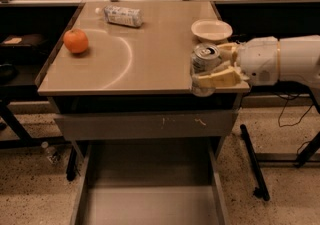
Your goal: Place 7up can into middle drawer
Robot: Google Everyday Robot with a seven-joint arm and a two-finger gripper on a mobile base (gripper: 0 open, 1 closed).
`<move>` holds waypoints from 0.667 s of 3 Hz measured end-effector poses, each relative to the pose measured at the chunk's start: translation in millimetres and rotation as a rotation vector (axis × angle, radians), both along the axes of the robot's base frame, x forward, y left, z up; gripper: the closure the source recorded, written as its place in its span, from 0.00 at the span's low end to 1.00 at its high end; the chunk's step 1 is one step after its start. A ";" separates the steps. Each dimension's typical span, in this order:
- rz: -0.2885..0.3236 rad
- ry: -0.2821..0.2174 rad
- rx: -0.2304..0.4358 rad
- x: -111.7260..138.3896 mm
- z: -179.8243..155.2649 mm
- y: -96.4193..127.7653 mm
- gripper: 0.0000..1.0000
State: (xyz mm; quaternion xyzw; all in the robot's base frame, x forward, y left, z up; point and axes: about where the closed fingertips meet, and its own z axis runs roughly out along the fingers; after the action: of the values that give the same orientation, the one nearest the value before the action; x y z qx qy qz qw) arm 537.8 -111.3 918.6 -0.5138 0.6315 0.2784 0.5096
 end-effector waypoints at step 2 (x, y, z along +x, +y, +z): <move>0.006 0.033 0.058 -111.4 -30.0 -13.4 1.00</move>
Offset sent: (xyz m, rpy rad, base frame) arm -0.1742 -0.0192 -0.0597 0.0955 0.0809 0.0014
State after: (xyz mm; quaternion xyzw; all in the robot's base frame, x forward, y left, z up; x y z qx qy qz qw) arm 426.3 -124.7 888.5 -0.4957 0.6302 0.3066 0.5130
